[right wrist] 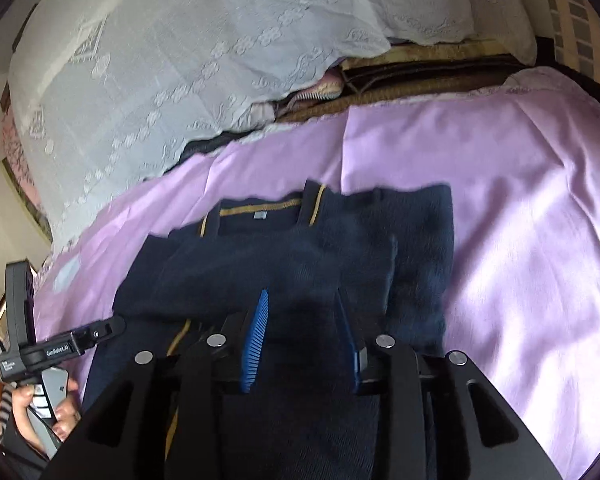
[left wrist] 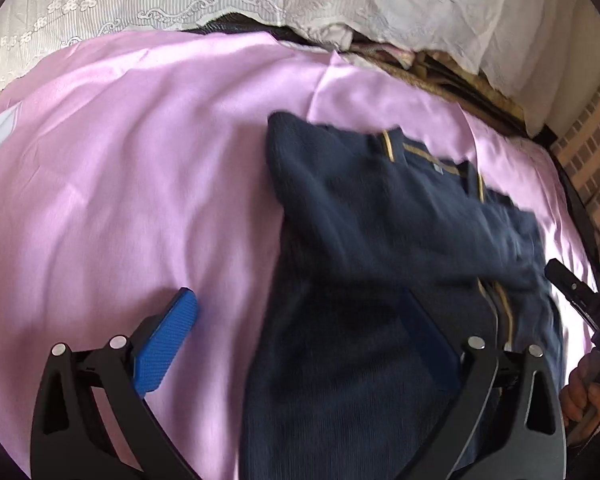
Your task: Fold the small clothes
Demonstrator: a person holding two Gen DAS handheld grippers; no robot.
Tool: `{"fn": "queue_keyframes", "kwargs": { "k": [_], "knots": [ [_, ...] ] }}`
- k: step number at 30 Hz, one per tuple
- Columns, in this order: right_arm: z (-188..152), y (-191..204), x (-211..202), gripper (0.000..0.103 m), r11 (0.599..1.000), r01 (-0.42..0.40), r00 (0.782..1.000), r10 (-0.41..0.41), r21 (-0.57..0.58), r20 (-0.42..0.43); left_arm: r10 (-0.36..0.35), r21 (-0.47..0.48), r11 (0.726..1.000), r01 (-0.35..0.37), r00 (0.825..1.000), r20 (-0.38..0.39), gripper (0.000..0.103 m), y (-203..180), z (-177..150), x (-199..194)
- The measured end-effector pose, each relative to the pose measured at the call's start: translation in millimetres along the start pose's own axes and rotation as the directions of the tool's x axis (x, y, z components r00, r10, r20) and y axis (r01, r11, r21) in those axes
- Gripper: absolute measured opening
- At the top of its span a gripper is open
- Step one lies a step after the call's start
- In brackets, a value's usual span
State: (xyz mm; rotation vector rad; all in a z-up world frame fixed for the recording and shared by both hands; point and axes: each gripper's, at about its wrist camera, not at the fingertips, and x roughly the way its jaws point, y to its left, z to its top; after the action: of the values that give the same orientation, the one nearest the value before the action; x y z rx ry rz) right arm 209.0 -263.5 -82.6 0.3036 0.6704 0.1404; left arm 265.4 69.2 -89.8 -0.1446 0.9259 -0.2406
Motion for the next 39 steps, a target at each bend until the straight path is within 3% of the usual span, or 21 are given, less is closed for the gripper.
{"fn": "queue_keyframes", "kwargs": {
  "k": [5, 9, 14, 16, 19, 22, 27, 32, 34, 36, 39],
  "knots": [
    [-26.8, 3.7, -13.9, 0.050, 1.000, -0.012, 0.997, 0.011, -0.017, -0.079, 0.050, 0.094, 0.995, -0.046, 0.998, -0.039, 0.098, -13.5, -27.4, -6.7],
    [-45.3, -1.4, -25.3, 0.051, 1.000, -0.025, 0.994, 0.026, 0.012, -0.110, 0.047, 0.114, 0.993, -0.042, 0.998, -0.036, 0.098, -15.4, -49.2, -20.7],
    [-72.3, -1.4, -48.7, 0.053, 1.000, -0.019, 0.994, 0.020, 0.002, -0.108, -0.004, 0.089, 0.996, 0.007, 1.000, -0.031, 0.098, -9.4, -81.4, -46.9],
    [-84.0, 1.5, -62.4, 0.060, 1.000, -0.026, 0.995, 0.025, -0.008, -0.096, -0.023, 0.084, 0.996, 0.025, 0.999, -0.029, 0.098, -8.2, -92.3, -55.5],
    [-101.4, -1.5, -83.4, 0.068, 0.998, -0.060, 0.995, 0.061, 0.011, -0.081, -0.070, 0.066, 0.995, 0.072, 0.997, -0.028, 0.098, -4.1, -109.8, -69.3],
    [-118.2, -16.5, -107.4, 0.073, 0.987, -0.125, 0.990, 0.130, 0.099, -0.051, -0.124, 0.040, 0.991, 0.125, 0.992, -0.021, 0.098, 2.6, -124.3, -81.9],
    [-145.4, -32.9, -138.4, 0.073, 0.957, -0.237, 0.968, 0.247, 0.165, -0.041, -0.223, 0.044, 0.974, 0.224, 0.974, -0.023, 0.098, 3.6, -154.7, -103.9],
    [-162.8, -31.3, -156.3, 0.073, 0.930, -0.327, 0.935, 0.344, 0.168, -0.089, -0.381, 0.023, 0.924, 0.382, 0.924, -0.029, 0.098, 8.3, -174.5, -119.4],
    [-164.7, -27.9, -157.6, 0.072, 0.928, -0.338, 0.929, 0.356, 0.159, -0.101, -0.413, -0.007, 0.911, 0.413, 0.910, -0.034, 0.098, 11.8, -171.3, -116.1],
    [-164.9, -26.5, -156.2, 0.067, 0.926, -0.341, 0.927, 0.360, 0.161, -0.108, -0.431, -0.021, 0.903, 0.430, 0.902, -0.040, 0.098, 12.7, -166.7, -111.2],
    [-165.9, -31.1, -154.6, 0.054, 0.913, -0.355, 0.918, 0.381, 0.202, -0.109, -0.423, -0.026, 0.906, 0.423, 0.905, -0.037, 0.098, 12.9, -162.0, -106.0]
  ]
}}
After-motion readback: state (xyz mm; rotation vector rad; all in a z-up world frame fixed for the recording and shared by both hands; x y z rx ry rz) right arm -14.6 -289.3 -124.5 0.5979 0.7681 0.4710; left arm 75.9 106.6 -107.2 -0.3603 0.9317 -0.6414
